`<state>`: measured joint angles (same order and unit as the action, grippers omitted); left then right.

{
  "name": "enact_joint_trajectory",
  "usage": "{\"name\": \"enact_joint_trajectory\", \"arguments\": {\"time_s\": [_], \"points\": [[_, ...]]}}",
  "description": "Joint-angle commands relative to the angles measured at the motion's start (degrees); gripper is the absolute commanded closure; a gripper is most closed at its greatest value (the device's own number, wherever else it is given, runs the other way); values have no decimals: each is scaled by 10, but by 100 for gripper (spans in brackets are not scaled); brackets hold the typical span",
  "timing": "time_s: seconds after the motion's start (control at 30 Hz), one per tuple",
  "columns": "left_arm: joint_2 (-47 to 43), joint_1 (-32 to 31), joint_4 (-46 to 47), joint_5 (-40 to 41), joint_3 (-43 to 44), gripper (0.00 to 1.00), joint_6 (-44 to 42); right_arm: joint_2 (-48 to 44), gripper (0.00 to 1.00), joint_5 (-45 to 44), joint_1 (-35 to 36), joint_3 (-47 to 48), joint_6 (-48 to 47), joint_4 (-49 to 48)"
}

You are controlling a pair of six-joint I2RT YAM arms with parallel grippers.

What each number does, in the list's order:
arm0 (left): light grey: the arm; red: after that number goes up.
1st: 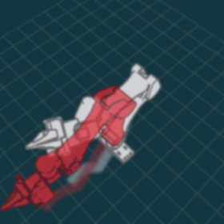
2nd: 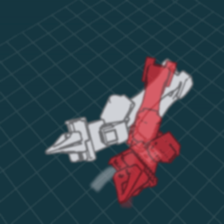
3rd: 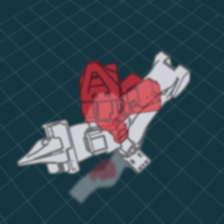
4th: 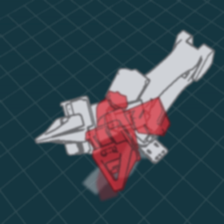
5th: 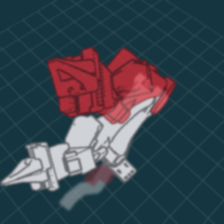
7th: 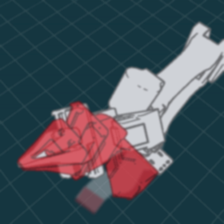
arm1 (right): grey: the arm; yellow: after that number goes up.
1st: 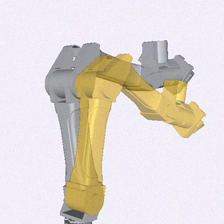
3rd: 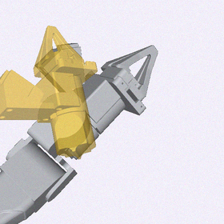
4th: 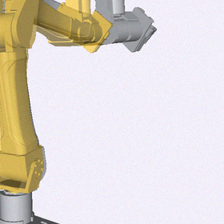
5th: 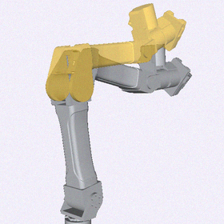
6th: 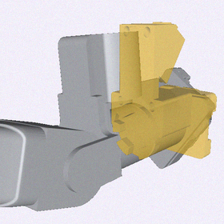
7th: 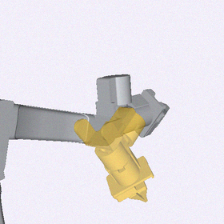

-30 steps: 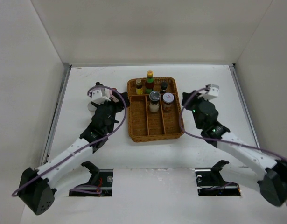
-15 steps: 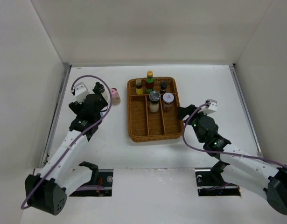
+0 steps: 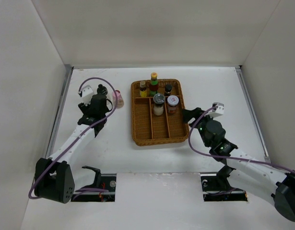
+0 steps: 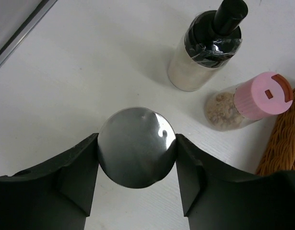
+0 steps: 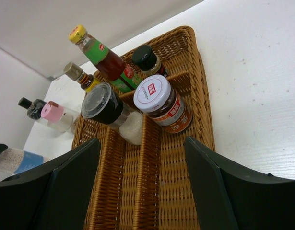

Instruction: Organize the condiment bottles

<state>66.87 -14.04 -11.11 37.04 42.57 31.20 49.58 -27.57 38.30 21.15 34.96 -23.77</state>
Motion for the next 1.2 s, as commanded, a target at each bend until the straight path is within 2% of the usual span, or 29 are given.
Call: {"name": "enact_joint_trajectory", "arguments": {"time_s": [0.0,0.13,0.23,0.33,0.47,0.67,0.9,1.17], "points": [[-43,-2,32,1,-6,55,-3,2,23,5,2,4,4,-37],[-153,-56,-20,29,42,58,-10,5,23,2,2,5,3,-38],[-179,-113,-50,37,91,57,-19,12,23,3,0,3,5,-43],[-157,-191,-36,36,111,56,-12,12,23,-2,2,5,2,-43],[-65,-268,36,34,131,55,-16,17,23,-4,-2,2,2,-46],[69,-272,166,-13,161,55,-41,31,23,-8,1,5,-7,-51],[171,-257,199,-15,185,55,-62,27,23,-10,2,5,-13,-51],[205,-265,270,-12,153,51,-75,46,23,-9,6,8,-13,-58]]}}
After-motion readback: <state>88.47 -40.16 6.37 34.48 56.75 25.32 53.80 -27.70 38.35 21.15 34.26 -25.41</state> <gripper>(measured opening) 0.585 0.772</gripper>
